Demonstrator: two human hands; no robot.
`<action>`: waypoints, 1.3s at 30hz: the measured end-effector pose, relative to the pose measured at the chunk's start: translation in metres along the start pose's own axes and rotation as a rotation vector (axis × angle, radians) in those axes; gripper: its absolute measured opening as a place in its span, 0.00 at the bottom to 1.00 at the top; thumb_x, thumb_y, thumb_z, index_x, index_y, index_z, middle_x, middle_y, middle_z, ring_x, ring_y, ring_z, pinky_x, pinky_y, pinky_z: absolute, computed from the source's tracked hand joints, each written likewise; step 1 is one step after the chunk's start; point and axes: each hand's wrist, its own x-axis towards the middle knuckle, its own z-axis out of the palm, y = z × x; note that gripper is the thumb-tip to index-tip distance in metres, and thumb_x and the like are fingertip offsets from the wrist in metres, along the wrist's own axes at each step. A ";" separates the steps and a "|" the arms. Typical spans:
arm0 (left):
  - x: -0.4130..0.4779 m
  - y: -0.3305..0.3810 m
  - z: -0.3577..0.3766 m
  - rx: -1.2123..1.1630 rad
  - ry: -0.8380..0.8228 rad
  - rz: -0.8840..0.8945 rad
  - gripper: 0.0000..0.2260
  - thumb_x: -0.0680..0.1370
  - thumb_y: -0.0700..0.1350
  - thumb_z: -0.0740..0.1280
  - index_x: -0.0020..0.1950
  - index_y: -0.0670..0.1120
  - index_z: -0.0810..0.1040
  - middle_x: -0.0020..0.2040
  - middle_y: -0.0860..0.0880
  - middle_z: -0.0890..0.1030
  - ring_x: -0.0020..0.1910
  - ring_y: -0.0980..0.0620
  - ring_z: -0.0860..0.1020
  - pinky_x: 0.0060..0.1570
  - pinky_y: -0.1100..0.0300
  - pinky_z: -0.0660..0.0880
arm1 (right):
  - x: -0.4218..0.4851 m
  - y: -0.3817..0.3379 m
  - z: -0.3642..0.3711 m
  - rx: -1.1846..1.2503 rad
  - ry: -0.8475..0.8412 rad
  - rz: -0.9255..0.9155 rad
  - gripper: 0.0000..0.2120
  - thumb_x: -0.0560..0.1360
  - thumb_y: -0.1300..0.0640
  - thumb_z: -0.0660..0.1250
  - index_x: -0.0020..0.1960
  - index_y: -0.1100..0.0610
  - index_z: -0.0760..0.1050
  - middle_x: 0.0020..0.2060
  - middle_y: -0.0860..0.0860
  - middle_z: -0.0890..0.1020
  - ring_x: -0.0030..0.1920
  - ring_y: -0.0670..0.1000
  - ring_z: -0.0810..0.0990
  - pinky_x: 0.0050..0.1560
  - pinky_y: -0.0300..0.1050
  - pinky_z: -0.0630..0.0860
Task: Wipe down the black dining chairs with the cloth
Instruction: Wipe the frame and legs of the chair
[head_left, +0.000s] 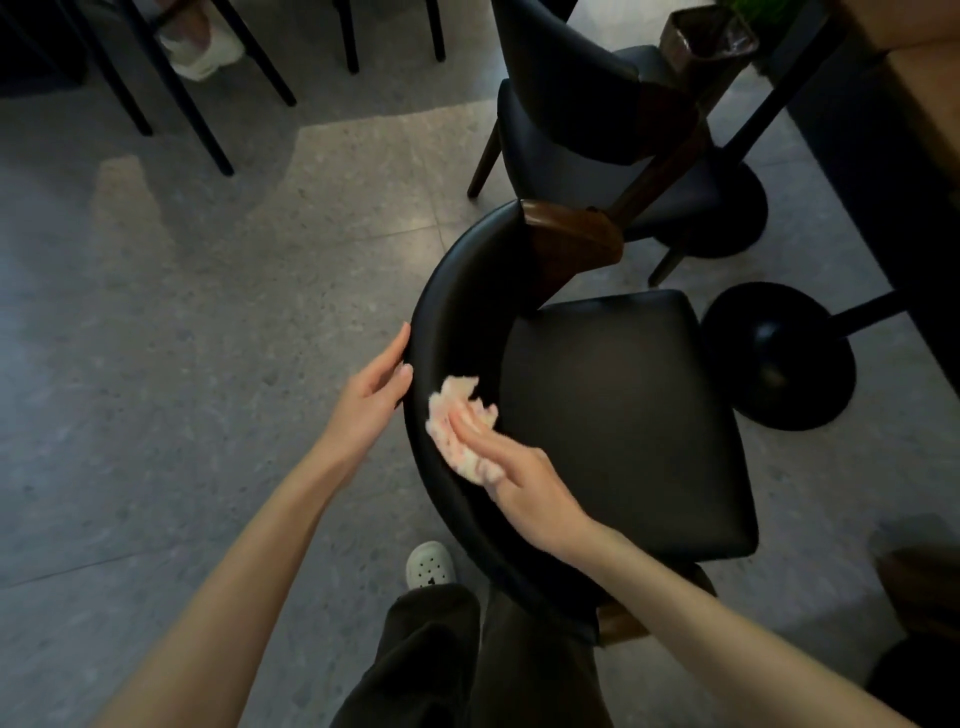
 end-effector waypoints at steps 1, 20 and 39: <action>-0.005 0.000 -0.001 0.000 -0.012 -0.002 0.22 0.82 0.37 0.58 0.75 0.49 0.62 0.73 0.56 0.66 0.71 0.58 0.66 0.71 0.57 0.64 | -0.010 -0.001 -0.009 -0.032 -0.051 0.049 0.26 0.78 0.70 0.58 0.73 0.52 0.67 0.71 0.44 0.68 0.73 0.39 0.62 0.74 0.35 0.55; -0.039 0.003 -0.003 0.122 -0.048 -0.056 0.26 0.80 0.29 0.55 0.76 0.47 0.59 0.45 0.44 0.75 0.46 0.61 0.75 0.64 0.64 0.70 | -0.005 -0.019 0.011 -0.088 0.072 0.073 0.29 0.77 0.73 0.56 0.71 0.49 0.70 0.73 0.45 0.66 0.75 0.42 0.57 0.74 0.36 0.54; -0.031 -0.001 -0.011 0.168 -0.122 -0.065 0.25 0.82 0.32 0.54 0.76 0.49 0.59 0.68 0.43 0.74 0.68 0.53 0.71 0.69 0.56 0.67 | 0.124 -0.041 -0.004 0.121 0.351 0.205 0.27 0.84 0.47 0.48 0.79 0.48 0.41 0.79 0.49 0.40 0.78 0.52 0.38 0.76 0.60 0.42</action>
